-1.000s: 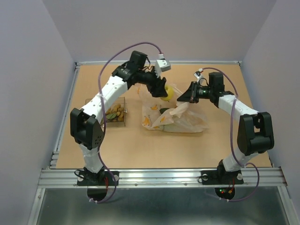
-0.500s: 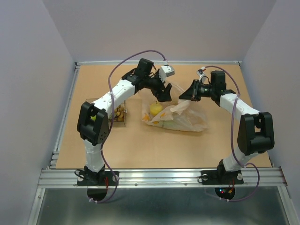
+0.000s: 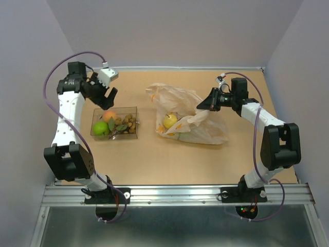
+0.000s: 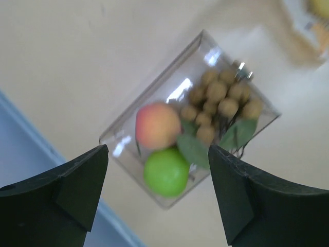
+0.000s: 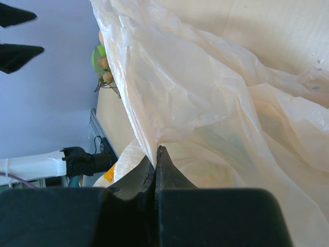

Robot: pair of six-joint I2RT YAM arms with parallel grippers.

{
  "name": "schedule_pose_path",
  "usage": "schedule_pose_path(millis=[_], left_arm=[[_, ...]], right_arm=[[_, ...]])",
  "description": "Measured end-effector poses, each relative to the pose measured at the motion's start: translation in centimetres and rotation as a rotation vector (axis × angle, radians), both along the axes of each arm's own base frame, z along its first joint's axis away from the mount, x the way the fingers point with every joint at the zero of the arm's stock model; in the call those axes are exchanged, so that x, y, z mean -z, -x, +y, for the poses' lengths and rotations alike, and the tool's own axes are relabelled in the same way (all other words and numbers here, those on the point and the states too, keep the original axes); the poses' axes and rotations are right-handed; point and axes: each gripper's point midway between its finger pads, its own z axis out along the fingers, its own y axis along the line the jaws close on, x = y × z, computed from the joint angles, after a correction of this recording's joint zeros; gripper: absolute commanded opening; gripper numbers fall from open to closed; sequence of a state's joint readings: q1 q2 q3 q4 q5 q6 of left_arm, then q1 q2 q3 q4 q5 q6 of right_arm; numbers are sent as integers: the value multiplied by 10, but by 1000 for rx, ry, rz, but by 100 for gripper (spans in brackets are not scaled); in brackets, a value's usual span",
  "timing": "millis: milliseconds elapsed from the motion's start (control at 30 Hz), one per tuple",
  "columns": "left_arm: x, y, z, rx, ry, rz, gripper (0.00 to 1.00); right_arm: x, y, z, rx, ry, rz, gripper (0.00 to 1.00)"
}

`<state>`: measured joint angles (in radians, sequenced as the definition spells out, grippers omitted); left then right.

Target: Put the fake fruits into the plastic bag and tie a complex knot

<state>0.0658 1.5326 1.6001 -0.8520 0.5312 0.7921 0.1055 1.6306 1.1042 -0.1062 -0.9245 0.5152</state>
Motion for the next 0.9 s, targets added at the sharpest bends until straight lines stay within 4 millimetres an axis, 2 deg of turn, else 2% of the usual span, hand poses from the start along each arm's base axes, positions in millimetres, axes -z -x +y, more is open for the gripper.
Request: schedule_pose_path(millis=[67, 100, 133, 200, 333, 600, 900], left_arm=[[24, 18, 39, -64, -75, 76, 89], [34, 25, 50, -77, -101, 106, 89], [46, 33, 59, -89, -121, 150, 89], [61, 42, 65, -89, -143, 203, 89], [83, 56, 62, -76, -139, 280, 86], [123, 84, 43, -78, -45, 414, 79], [142, 77, 25, -77, 45, 480, 71]], right_arm=[[0, 0, 0, -1, 2, -3, 1], [1, 0, 0, -2, 3, -5, 0], [1, 0, 0, -3, 4, -6, 0], [1, 0, 0, -4, 5, -7, 1], [2, 1, 0, -5, 7, -5, 0], [3, 2, -1, -8, 11, 2, 1], [3, 3, -1, -8, 11, 4, 1]])
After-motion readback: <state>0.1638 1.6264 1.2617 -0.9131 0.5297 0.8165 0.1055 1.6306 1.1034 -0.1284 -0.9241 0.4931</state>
